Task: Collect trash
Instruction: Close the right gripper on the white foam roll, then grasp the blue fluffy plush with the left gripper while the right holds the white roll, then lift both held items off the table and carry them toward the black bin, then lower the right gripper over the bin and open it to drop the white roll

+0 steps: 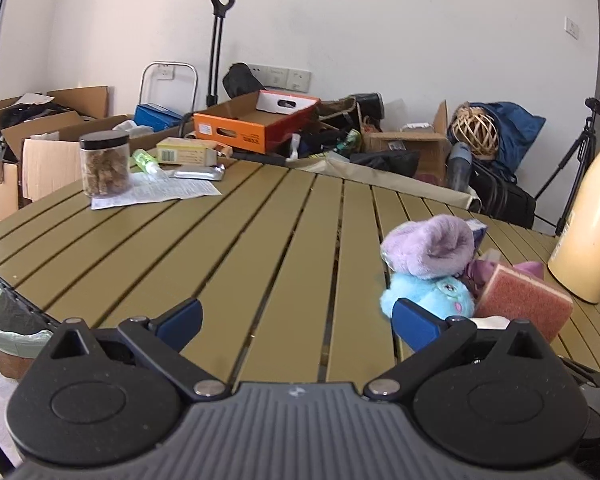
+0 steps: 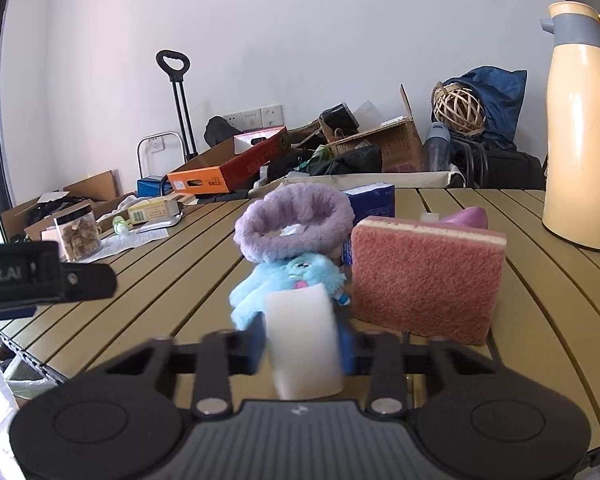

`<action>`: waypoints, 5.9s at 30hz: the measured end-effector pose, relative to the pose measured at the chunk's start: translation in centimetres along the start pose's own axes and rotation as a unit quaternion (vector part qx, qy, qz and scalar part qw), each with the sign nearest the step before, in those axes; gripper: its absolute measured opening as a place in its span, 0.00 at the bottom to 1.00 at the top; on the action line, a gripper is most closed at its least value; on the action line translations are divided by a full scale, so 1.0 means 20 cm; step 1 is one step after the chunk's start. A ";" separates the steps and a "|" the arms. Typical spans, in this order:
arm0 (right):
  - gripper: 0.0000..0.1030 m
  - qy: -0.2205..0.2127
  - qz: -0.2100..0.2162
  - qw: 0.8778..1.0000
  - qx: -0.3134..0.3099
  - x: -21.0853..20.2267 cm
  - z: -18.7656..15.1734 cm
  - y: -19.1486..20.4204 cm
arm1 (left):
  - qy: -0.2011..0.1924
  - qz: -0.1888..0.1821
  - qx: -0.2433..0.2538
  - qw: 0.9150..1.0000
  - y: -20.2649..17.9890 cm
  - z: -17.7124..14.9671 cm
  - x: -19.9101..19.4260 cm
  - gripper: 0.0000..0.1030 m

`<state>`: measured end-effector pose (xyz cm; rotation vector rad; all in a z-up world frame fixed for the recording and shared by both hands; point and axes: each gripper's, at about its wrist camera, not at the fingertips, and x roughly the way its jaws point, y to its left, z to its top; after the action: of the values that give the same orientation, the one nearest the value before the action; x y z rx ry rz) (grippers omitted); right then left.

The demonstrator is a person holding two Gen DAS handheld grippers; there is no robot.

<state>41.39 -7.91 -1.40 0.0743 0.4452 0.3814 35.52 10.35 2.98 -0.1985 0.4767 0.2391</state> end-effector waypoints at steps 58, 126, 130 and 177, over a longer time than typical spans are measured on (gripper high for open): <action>0.28 -0.041 -0.127 0.986 0.101 -0.39 -0.07 -0.73 | 0.088 -0.077 0.100 0.988 -0.54 -0.02 0.59 1.00; 0.28 -0.044 -0.074 0.994 0.074 -0.71 -0.24 -0.43 | 0.014 -0.101 0.089 0.991 -0.31 -0.28 -0.26 0.80; 0.28 -0.030 -0.070 0.995 0.066 -0.76 -0.30 -0.41 | 0.021 -0.095 0.091 0.991 -0.26 -0.33 -0.33 0.80; 0.28 0.252 -0.066 0.965 0.003 -0.61 -1.00 -0.26 | 0.203 -0.004 0.109 0.973 0.14 -1.00 -0.22 0.80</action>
<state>24.45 -17.60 -15.21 -0.0483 0.9509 0.2648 22.31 7.31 -12.69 -0.0314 0.9034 0.1363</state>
